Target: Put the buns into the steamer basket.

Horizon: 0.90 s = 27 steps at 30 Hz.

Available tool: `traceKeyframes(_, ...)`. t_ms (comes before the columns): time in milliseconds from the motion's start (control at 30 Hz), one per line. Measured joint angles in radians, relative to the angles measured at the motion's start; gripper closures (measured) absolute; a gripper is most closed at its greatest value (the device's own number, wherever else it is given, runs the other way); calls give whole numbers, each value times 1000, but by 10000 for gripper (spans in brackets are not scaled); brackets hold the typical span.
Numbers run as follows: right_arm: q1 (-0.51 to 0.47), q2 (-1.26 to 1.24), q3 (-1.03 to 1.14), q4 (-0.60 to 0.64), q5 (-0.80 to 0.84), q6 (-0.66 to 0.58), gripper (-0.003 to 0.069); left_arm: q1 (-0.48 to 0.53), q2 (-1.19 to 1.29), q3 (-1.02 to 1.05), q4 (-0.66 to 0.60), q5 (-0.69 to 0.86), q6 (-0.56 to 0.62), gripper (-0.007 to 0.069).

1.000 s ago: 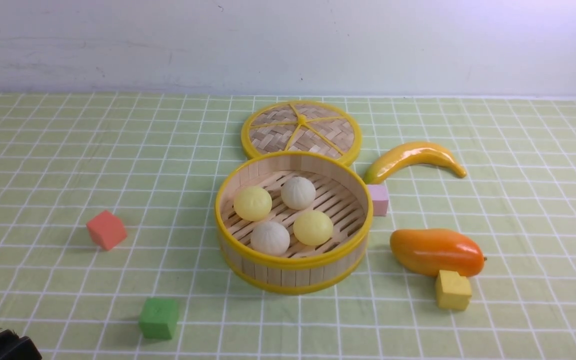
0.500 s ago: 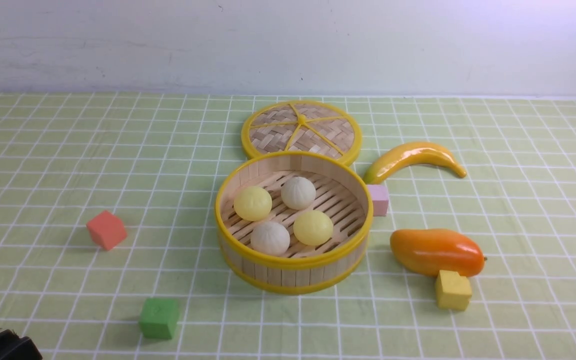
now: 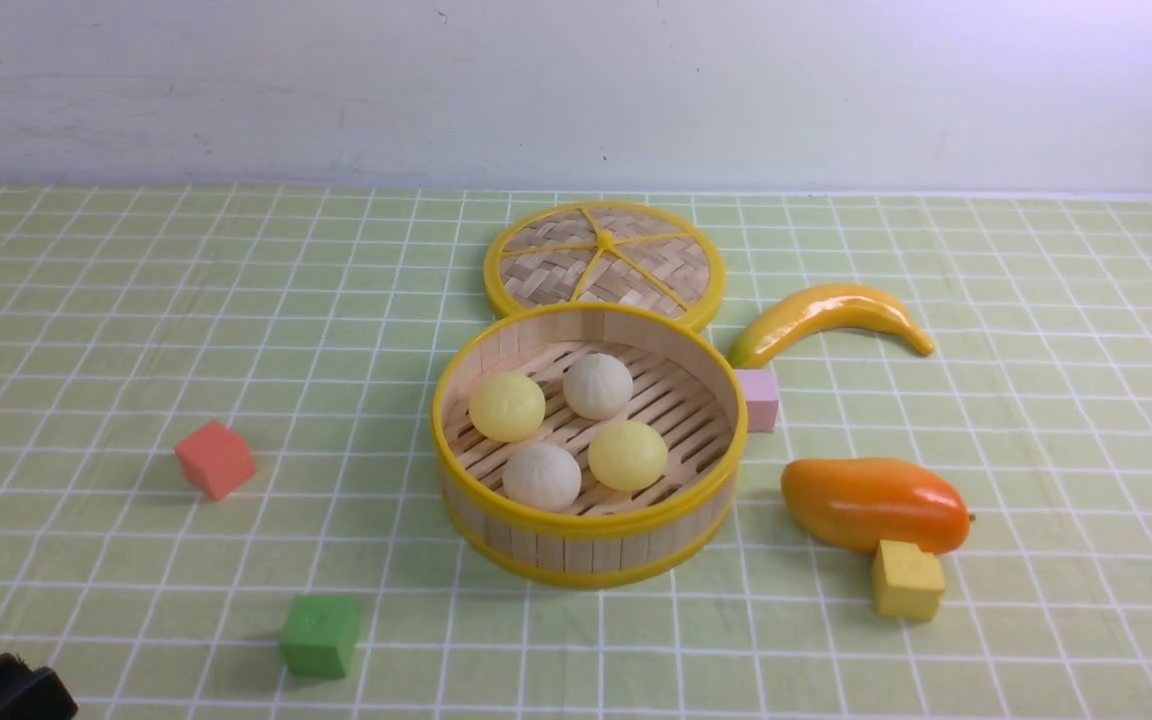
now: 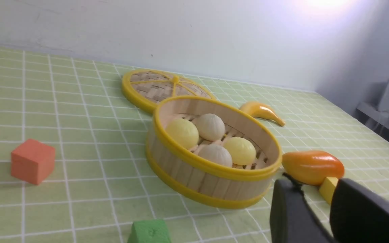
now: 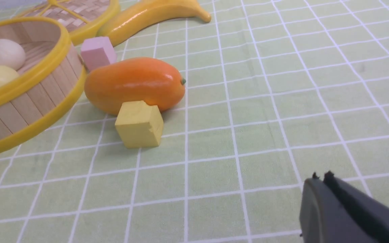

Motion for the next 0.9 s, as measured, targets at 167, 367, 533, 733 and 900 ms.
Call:
traceKeyframes(167, 0, 0, 0, 0, 0, 0, 659, 173, -26, 7, 0, -29, -51, 460)
traceKeyframes(367, 0, 0, 0, 0, 0, 0, 658, 330, -57, 123, 19, -65, -87, 612)
traceKeyframes(533, 0, 0, 0, 0, 0, 0, 656, 350, -57, 196, 50, 71, -97, 638)
traceKeyframes(733, 0, 0, 0, 0, -1, 0, 650, 350, -57, 201, 79, 152, -86, 638)
traceKeyframes(900, 0, 0, 0, 0, -1, 0, 642, 350, -57, 201, 79, 151, -100, 638)
